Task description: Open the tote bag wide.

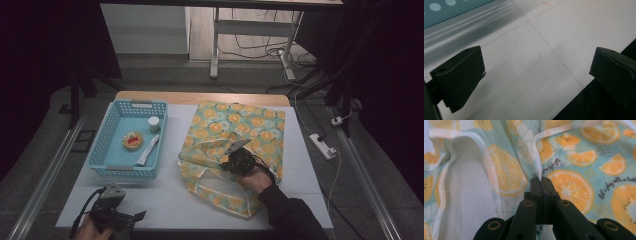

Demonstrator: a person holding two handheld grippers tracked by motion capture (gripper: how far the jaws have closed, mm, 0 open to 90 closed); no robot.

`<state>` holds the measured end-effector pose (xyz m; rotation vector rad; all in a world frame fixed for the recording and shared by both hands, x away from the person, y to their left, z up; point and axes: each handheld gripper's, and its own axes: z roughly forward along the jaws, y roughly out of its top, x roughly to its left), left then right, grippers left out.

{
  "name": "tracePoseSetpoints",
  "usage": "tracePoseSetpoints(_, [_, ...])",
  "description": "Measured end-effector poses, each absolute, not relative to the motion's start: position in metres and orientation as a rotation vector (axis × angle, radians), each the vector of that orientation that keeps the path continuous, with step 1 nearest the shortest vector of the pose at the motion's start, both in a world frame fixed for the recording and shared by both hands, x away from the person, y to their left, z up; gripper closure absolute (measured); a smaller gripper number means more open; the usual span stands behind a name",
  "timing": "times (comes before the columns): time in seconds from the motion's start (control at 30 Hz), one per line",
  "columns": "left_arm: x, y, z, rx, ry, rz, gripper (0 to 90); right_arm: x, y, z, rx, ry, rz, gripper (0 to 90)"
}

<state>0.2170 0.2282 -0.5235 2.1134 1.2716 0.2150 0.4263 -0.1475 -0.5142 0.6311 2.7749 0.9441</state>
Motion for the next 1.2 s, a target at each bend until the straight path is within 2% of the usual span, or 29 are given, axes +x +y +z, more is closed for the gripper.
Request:
tracePoseSetpoints(0.37, [0.217, 0.228, -0.524, 2.113, 1.272, 0.212, 0.0, 0.427, -0.158, -0.489, 0.667, 2.712, 1.124, 90.0])
tracePoseSetpoints(1.2, [0.218, 0.229, -0.524, 2.111, 1.274, 0.202, 0.0, 0.43, -0.161, -0.435, 0.66, 2.622, 1.268, 90.0])
